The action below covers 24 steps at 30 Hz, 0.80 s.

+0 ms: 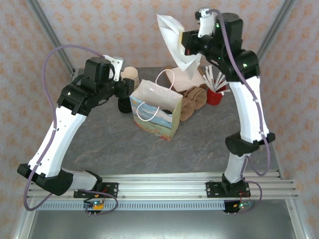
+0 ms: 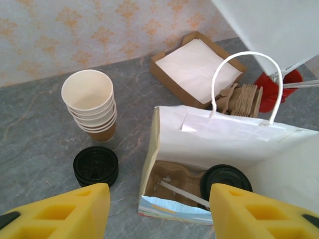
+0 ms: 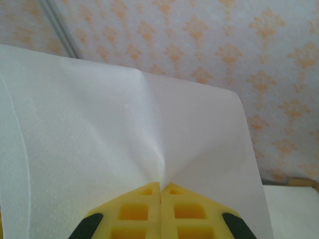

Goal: Pack the takeout coffee

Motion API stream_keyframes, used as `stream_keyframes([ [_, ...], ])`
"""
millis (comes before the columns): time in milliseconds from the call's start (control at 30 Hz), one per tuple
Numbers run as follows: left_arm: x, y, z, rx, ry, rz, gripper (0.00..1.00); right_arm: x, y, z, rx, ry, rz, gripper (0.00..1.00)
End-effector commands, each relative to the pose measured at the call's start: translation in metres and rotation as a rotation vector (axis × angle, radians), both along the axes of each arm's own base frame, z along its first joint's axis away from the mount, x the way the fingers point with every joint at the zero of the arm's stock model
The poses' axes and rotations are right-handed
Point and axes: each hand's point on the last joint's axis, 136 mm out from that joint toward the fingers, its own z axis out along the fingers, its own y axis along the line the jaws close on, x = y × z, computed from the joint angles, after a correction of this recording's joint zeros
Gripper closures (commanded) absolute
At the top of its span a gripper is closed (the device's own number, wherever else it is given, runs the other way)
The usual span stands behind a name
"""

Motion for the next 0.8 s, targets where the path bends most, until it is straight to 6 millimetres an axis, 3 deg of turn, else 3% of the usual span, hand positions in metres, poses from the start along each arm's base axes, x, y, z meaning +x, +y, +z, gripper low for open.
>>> stream_keyframes([
  [0,0.003,0.015,0.009,-0.006,-0.043,0.082,0.43,-0.052,0.003,0.023,-0.028,-0.071,0.104,1.00],
  [167,0.005,0.021,0.001,0.018,-0.028,0.118,0.43,-0.101,0.013,0.043,-0.007,-0.124,0.212,1.00],
  [400,0.011,0.036,-0.019,0.093,0.008,0.198,0.43,-0.146,0.033,0.050,0.036,-0.114,0.374,1.00],
  [567,0.015,0.050,-0.033,0.154,0.042,0.268,0.43,-0.156,0.043,0.052,0.069,-0.089,0.434,1.00],
  [767,0.016,0.060,-0.040,0.168,0.053,0.306,0.43,-0.142,0.053,0.039,0.069,-0.035,0.418,1.00],
])
